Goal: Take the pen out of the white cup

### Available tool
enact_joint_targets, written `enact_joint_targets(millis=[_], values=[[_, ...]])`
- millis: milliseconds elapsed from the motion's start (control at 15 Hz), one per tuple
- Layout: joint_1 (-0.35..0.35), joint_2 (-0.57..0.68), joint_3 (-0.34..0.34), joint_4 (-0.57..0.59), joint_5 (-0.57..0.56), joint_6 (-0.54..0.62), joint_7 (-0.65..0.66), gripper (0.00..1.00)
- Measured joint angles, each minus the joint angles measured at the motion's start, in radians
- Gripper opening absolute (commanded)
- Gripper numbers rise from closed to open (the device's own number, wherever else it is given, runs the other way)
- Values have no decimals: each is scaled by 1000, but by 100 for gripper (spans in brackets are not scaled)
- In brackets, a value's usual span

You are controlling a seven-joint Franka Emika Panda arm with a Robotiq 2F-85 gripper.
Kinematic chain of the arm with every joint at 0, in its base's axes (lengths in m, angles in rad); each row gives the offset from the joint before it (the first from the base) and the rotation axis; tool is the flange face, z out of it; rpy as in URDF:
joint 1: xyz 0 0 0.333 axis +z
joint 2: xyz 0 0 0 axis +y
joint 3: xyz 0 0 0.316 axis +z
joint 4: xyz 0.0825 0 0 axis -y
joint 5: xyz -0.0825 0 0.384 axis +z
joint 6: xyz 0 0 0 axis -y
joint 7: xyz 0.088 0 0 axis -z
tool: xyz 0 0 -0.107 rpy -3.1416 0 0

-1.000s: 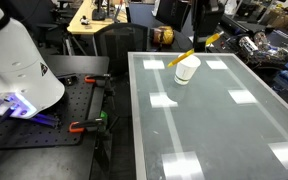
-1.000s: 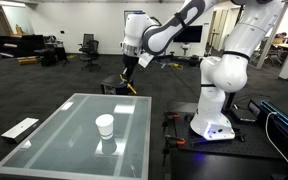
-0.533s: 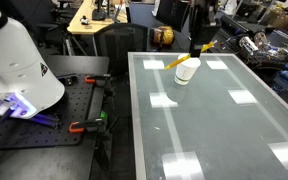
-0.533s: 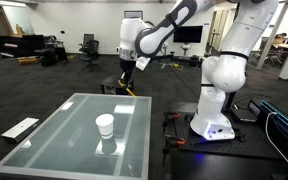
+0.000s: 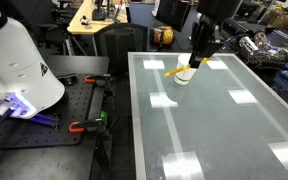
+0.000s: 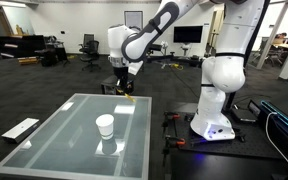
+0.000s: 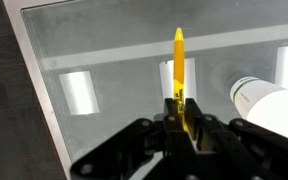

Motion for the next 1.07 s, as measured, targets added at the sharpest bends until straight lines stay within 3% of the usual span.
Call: enact_joint_targets(millis=[1000,1067], values=[[-38,342,1,207,47,-14,-39,4],[-39,358,1,214,56,-14,-46,24]])
